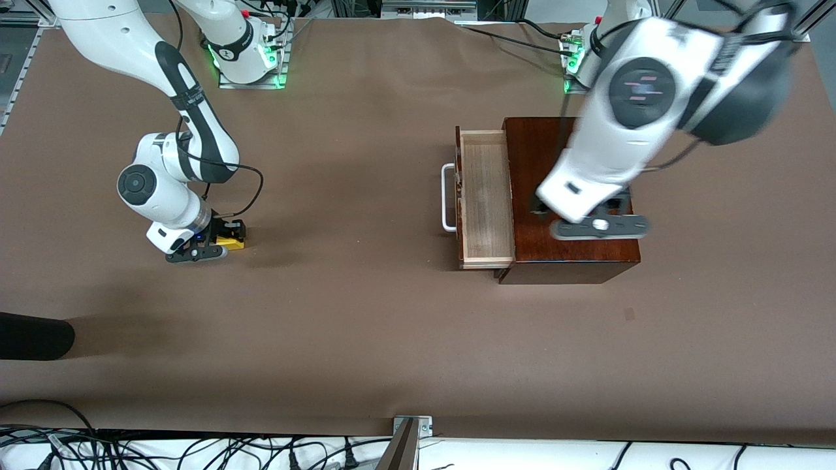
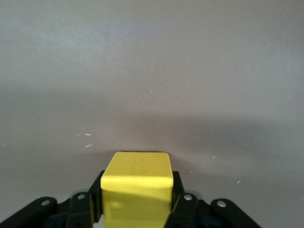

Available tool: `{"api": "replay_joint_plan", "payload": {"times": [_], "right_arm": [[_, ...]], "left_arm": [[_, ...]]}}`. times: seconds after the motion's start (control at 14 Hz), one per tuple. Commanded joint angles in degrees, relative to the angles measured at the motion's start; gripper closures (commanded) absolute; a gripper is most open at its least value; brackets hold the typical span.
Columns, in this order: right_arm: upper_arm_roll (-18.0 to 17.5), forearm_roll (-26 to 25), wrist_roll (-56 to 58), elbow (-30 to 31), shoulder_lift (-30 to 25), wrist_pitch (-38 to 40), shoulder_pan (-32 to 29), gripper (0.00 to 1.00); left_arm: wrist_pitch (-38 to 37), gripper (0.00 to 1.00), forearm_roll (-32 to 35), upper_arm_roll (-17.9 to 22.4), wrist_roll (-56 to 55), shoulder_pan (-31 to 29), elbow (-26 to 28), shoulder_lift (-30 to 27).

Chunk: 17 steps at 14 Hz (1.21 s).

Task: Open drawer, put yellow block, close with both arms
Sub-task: 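Carry the yellow cube with the right gripper over the open drawer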

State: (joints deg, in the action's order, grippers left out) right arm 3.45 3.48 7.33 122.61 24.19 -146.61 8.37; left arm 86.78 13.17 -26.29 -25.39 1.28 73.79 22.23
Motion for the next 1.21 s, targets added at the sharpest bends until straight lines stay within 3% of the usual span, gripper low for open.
{"api": "replay_joint_plan", "payload": {"times": [0.0,0.14,0.36,0.5,0.57,0.71,1.14], "right_arm": [[-1.1,0.5,4.4,-5.2,-3.2,8.3,-0.3,1.00],[-3.4,0.6,5.0,-11.7,-4.4,18.1,-0.3,1.00],[-8.6,0.7,5.1,-24.0,-4.2,30.4,0.2,1.00],[-12.0,0.6,4.5,-29.3,-4.1,33.5,2.7,1.00],[-12.8,0.5,4.4,-30.7,-4.0,33.5,5.2,1.00],[-13.0,-1.4,4.9,-33.5,-3.0,33.7,12.9,1.00],[-13.5,-7.8,4.9,-48.1,5.0,38.8,32.5,1.00]], "left_arm": [[-2.8,0.00,-2.1,-0.3,9.7,-4.8,1.2,-3.2],[-3.1,0.00,-3.1,1.6,15.6,-6.4,2.6,-6.5],[0.6,0.00,-13.4,17.7,20.6,-0.9,9.5,-12.3],[9.7,0.00,-15.0,23.3,22.0,0.7,18.8,-17.9],[13.6,0.00,-14.7,24.7,24.1,1.1,22.9,-20.2],[14.6,0.00,-14.3,25.2,29.3,0.8,25.8,-22.1],[11.1,0.00,-14.3,24.5,29.5,-1.6,22.6,-19.6]]}}
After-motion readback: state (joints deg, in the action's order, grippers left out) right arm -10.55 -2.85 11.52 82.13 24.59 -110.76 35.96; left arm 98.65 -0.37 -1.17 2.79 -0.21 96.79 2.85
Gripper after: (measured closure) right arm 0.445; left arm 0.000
